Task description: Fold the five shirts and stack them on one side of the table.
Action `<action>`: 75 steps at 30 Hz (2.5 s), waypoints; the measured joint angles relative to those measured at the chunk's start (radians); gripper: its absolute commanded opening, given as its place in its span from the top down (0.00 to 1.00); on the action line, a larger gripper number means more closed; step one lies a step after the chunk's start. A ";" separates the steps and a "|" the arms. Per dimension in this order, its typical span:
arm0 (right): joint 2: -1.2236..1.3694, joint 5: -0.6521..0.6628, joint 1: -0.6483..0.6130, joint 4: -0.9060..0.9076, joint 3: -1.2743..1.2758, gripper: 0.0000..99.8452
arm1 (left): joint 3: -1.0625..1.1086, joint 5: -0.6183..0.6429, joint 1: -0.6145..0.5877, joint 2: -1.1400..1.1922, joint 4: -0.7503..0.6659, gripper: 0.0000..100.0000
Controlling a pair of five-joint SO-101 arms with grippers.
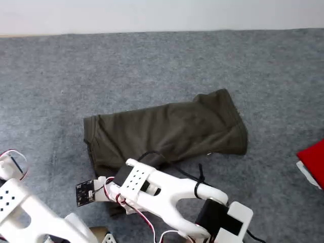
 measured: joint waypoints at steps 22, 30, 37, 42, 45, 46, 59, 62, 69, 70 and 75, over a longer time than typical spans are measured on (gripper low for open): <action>0.120 0.000 0.041 0.015 -0.144 0.99 | 0.003 0.000 0.000 0.000 0.000 1.00; 0.133 0.025 0.077 0.147 -0.249 0.99 | 0.003 0.000 0.000 0.000 0.000 1.00; 0.133 0.071 0.173 0.196 -0.397 0.99 | 0.003 0.000 0.000 0.000 0.000 1.00; 0.137 0.100 0.236 0.199 -0.494 0.99 | 0.003 0.000 0.000 0.000 0.000 1.00; 0.193 0.104 0.272 0.201 -0.582 0.99 | 0.003 0.000 0.000 0.000 0.000 1.00; 0.222 0.104 0.284 0.201 -0.614 0.99 | 0.003 0.000 0.000 0.000 0.000 1.00; 0.529 0.107 0.382 0.267 -0.996 0.87 | 0.003 0.000 0.000 0.000 0.000 1.00; 0.551 0.100 0.394 0.318 -1.057 0.79 | 0.003 0.000 0.000 0.000 0.000 1.00; 0.594 0.029 0.470 0.275 -1.148 0.77 | 0.021 0.000 0.000 0.000 0.000 1.00; 0.598 0.029 0.483 0.265 -1.148 0.77 | 0.028 0.000 0.000 0.000 0.000 1.00; 0.603 0.025 0.499 0.308 -1.169 0.82 | 0.054 0.000 0.000 0.000 0.000 1.00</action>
